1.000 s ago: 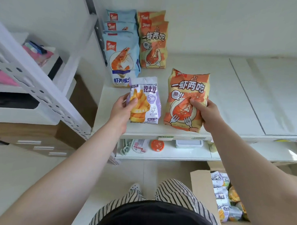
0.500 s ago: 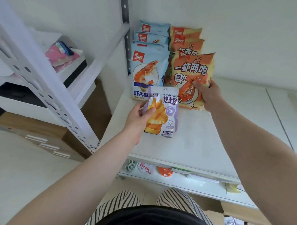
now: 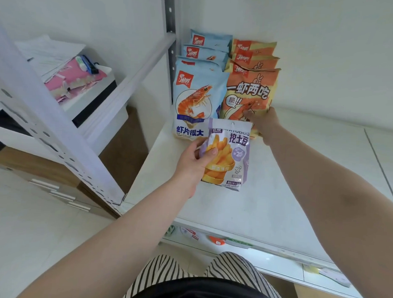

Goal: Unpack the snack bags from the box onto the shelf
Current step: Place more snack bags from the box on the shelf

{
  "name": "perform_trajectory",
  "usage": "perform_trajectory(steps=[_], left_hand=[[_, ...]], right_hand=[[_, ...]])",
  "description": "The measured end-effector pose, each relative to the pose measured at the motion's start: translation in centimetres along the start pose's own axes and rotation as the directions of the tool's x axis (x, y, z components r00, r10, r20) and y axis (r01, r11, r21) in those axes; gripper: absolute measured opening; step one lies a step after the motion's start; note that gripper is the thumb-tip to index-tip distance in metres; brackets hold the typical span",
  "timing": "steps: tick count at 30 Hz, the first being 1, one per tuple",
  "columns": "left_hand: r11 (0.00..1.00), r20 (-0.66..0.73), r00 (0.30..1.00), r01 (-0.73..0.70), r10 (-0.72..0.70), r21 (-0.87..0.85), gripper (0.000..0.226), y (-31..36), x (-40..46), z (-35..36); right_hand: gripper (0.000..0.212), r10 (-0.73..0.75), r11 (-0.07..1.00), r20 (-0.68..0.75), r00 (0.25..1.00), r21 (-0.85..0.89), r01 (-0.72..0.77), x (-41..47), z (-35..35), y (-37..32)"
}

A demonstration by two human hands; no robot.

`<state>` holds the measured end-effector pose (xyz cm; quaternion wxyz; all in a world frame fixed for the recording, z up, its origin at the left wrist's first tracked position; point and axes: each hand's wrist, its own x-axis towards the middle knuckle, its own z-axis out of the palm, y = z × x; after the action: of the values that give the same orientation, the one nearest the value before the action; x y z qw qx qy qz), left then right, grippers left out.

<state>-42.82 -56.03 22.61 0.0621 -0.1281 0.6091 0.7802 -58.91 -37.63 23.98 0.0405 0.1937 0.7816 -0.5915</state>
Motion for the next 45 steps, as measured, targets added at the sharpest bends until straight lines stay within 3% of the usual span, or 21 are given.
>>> perform_trajectory(steps=[6,10,12,16,19,24,30,33,40,45], left_hand=[[0.999,0.004,1.0,-0.013,0.013,0.029,0.038,0.7,-0.5,0.8],[0.999,-0.003,0.999,-0.043,0.043,0.014,0.043,1.4,-1.1,2.0],[0.996,-0.018,0.996,-0.086,0.087,0.007,0.044,1.5,-1.3,2.9],[0.973,0.127,0.97,-0.218,0.208,0.074,0.048,1.5,-3.1,6.2],[0.94,0.289,0.927,-0.294,0.237,0.171,0.055,1.1,-4.6,8.7],[0.931,0.522,0.841,-0.291,0.138,0.221,0.07,1.0,-5.9,10.4],[0.937,0.487,0.861,-0.278,0.145,0.212,0.061,-1.0,-6.8,13.5],[0.919,0.468,0.861,-0.33,0.2,0.215,0.06,-2.2,-5.8,15.1],[0.796,0.418,0.858,-0.465,0.298,0.388,0.062,-5.3,0.6,16.8],[0.491,0.456,0.726,-0.686,0.515,0.537,0.055,-4.2,5.0,16.7]], right_hand=[[0.083,0.004,1.0,-0.031,1.0,0.025,-0.003,-2.6,-1.3,0.1],[0.053,0.028,0.99,-0.111,0.993,0.139,-0.013,-8.0,-3.8,0.8],[0.043,-0.002,0.98,-0.076,0.997,0.197,0.017,-12.0,-4.4,2.0],[0.059,-0.027,0.966,0.117,0.993,0.257,-0.004,-18.8,-3.8,3.7],[0.085,-0.006,0.934,0.044,0.999,0.357,-0.01,-21.1,-4.7,4.0],[0.043,-0.091,0.927,0.052,0.994,0.37,0.065,-23.6,-8.5,4.4],[0.034,-0.195,0.952,0.078,0.978,0.254,0.169,-23.4,-13.2,7.6],[0.044,-0.245,0.952,0.106,0.964,0.213,0.219,-21.2,-15.1,9.5],[0.067,-0.332,0.937,-0.024,0.943,0.105,0.333,-13.0,-15.8,12.8],[0.065,-0.399,0.908,-0.14,0.906,0.079,0.412,-6.0,-15.1,12.6]])
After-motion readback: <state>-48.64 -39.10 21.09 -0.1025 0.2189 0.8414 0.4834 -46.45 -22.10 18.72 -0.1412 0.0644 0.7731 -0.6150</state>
